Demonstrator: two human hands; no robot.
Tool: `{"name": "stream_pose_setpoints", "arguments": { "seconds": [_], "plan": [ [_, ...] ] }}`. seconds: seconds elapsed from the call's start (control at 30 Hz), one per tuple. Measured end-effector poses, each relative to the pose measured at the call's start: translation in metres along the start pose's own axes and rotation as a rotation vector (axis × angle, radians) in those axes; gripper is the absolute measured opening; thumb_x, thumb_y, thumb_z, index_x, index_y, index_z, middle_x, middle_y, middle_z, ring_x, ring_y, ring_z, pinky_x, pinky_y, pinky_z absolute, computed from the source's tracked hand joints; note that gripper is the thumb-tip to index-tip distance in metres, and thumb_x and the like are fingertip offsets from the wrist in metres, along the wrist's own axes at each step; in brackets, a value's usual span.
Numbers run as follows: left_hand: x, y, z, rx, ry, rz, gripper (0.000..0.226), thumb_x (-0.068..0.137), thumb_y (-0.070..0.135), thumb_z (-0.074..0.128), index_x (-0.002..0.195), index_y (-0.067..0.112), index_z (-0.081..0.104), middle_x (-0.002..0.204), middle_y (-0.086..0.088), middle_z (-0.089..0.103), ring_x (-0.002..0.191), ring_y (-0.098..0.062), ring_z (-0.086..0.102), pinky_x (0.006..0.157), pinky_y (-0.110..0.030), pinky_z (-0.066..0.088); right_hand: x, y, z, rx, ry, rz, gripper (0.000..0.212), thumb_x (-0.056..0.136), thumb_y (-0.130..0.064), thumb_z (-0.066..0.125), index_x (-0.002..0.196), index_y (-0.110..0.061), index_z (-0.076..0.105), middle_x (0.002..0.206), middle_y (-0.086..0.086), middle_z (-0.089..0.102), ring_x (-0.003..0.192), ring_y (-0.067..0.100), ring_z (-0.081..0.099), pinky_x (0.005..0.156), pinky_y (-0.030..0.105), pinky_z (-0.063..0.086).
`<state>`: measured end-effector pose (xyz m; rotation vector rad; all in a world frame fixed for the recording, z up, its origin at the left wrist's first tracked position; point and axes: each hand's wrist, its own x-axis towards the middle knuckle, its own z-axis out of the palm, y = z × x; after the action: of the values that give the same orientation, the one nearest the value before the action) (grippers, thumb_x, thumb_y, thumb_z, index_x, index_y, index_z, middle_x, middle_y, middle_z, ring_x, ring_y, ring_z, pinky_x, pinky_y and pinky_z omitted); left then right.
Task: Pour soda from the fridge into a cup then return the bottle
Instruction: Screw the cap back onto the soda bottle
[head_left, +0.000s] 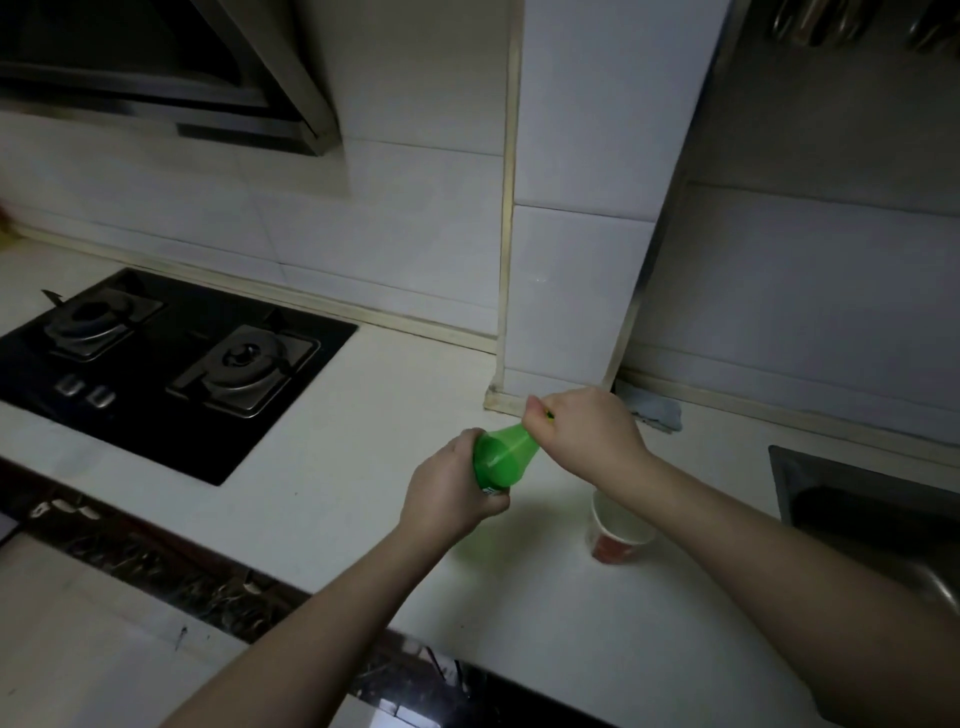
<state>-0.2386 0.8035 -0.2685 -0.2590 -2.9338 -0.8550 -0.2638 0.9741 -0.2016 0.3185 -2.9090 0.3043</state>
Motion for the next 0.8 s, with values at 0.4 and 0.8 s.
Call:
{"name": "stream_pose_setpoints", "arguments": {
  "seconds": [0.4, 0.8],
  "plan": [
    [0.049, -0.093, 0.010, -0.405, -0.119, -0.014, 0.066, 0.059, 0.034, 0.090, 0.113, 0.020, 0.054, 0.107, 0.004, 0.059, 0.096, -0.011, 0.057, 0.075, -0.016, 0.042, 0.011, -0.034, 0.042, 0.683, -0.170, 0.257, 0.014, 0.096, -0.044, 0.046, 0.096, -0.035, 0.056, 0.095, -0.012, 0.063, 0.086, 0.008, 0.060, 0.074, 0.024, 0.042],
    [0.071, -0.118, 0.036, -0.398, -0.132, -0.082, 0.073, 0.059, 0.037, 0.090, 0.121, 0.022, 0.054, 0.114, 0.005, 0.060, 0.103, -0.014, 0.058, 0.082, -0.026, 0.046, -0.016, -0.038, 0.071, 0.423, -0.208, 0.239, 0.031, 0.095, -0.038, 0.048, 0.123, -0.027, 0.056, 0.116, -0.006, 0.060, 0.100, 0.007, 0.056, 0.084, 0.025, 0.044]
  ]
}}
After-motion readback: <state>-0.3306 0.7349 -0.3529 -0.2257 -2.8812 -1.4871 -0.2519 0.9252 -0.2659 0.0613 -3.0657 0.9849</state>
